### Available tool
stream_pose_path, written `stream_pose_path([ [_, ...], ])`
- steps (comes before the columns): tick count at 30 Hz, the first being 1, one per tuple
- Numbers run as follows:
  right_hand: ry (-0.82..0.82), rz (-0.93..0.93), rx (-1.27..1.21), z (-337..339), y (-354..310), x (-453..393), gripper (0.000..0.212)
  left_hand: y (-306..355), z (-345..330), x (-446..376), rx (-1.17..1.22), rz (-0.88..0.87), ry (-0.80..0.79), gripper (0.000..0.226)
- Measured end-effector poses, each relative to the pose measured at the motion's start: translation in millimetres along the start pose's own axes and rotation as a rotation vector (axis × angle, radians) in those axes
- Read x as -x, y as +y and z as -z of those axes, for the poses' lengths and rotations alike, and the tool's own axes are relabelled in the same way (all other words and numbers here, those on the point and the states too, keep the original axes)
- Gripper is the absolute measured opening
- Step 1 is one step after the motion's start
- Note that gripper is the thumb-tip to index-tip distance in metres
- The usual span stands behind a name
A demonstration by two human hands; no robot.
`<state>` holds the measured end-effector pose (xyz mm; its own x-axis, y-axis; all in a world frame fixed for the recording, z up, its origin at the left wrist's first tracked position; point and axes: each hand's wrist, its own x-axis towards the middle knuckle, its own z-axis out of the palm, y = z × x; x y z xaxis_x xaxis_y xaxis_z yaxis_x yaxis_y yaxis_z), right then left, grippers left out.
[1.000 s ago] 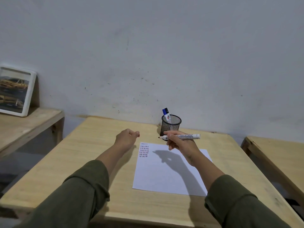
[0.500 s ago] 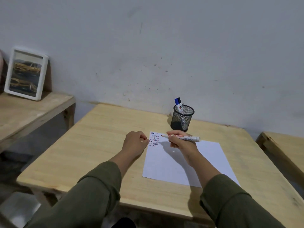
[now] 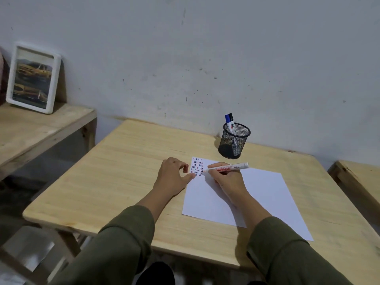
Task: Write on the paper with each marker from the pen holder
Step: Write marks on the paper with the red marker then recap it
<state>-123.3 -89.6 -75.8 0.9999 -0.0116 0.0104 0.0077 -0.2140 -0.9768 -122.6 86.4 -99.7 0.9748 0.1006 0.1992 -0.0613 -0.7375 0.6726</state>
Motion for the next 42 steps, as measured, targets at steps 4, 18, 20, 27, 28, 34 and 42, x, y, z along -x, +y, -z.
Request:
stream_pose_path([
  [4, 0.002, 0.03, 0.064, -1.9, 1.9, 0.3, 0.01, 0.0, -0.5, 0.8, 0.015, -0.002, -0.001, 0.026],
  [18, 0.044, 0.045, 0.12, -3.5, 3.2, -1.2, 0.009, -1.3, -0.7, 0.4, 0.015, -0.011, 0.007, 0.026],
  [20, 0.05, 0.043, 0.12, -3.7, 3.0, -1.0, 0.009, -1.5, -0.8, 0.5, 0.014, -0.011, 0.005, 0.026],
  [27, 0.038, 0.023, 0.104, -4.1, 1.4, -0.1, 0.008, -1.0, -0.4, 0.4, 0.016, -0.013, 0.016, 0.028],
  [28, 0.037, 0.022, 0.1, -4.2, 1.5, 0.0, 0.008, -0.5, -0.3, 0.7, 0.016, -0.011, 0.015, 0.028],
  [34, 0.041, 0.033, 0.013, -3.3, 1.7, 1.9, 0.007, -2.6, -1.9, -1.2, 0.018, -0.035, 0.001, 0.024],
  [42, 0.025, -0.012, -0.228, 9.4, -16.1, 0.9, 0.014, 12.6, 9.0, 0.2, 0.339, 0.089, 0.122, 0.017],
])
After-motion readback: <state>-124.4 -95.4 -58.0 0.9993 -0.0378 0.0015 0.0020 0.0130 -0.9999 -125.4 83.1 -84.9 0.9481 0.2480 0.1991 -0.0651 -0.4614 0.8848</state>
